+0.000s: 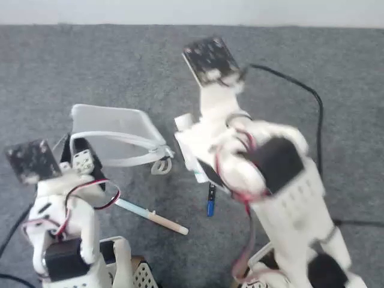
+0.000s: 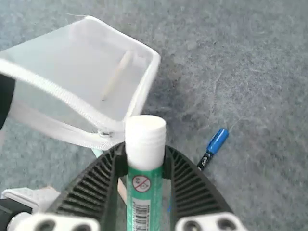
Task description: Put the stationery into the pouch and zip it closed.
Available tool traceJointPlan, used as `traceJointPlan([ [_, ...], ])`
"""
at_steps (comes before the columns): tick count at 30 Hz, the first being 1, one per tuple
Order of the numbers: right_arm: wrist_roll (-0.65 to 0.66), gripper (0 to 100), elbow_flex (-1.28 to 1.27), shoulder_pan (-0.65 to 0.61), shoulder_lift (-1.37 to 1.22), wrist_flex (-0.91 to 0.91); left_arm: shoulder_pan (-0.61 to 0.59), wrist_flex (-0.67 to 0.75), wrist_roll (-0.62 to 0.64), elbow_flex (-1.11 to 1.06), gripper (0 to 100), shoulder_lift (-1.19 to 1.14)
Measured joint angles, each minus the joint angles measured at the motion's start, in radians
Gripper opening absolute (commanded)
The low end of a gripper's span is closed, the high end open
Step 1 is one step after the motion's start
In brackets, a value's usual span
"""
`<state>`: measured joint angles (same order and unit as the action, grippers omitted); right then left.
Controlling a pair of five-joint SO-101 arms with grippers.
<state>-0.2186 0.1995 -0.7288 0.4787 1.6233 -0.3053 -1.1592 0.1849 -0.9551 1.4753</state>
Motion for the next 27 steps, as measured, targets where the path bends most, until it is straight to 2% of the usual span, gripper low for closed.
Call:
traceJointPlan([
  [3, 0.000, 0.7, -0.170, 0.000, 0.140, -0.129, 0.055, -0.069, 0.000, 0.103, 1, -0.149],
  [8, 0.000, 0.7, -0.454, 0.000, 0.351, -0.388, 0.069, -0.118, 0.000, 0.232, 1, -0.353],
  [18, 0.000, 0.7, -0.939, -0.026, 0.663, -1.000, 0.069, -0.120, 0.000, 0.285, 1, -0.431],
  [27, 0.000, 0.7, -1.183, -0.094, 0.695, -1.444, 0.069, -0.126, 0.000, 0.295, 1, -0.465],
])
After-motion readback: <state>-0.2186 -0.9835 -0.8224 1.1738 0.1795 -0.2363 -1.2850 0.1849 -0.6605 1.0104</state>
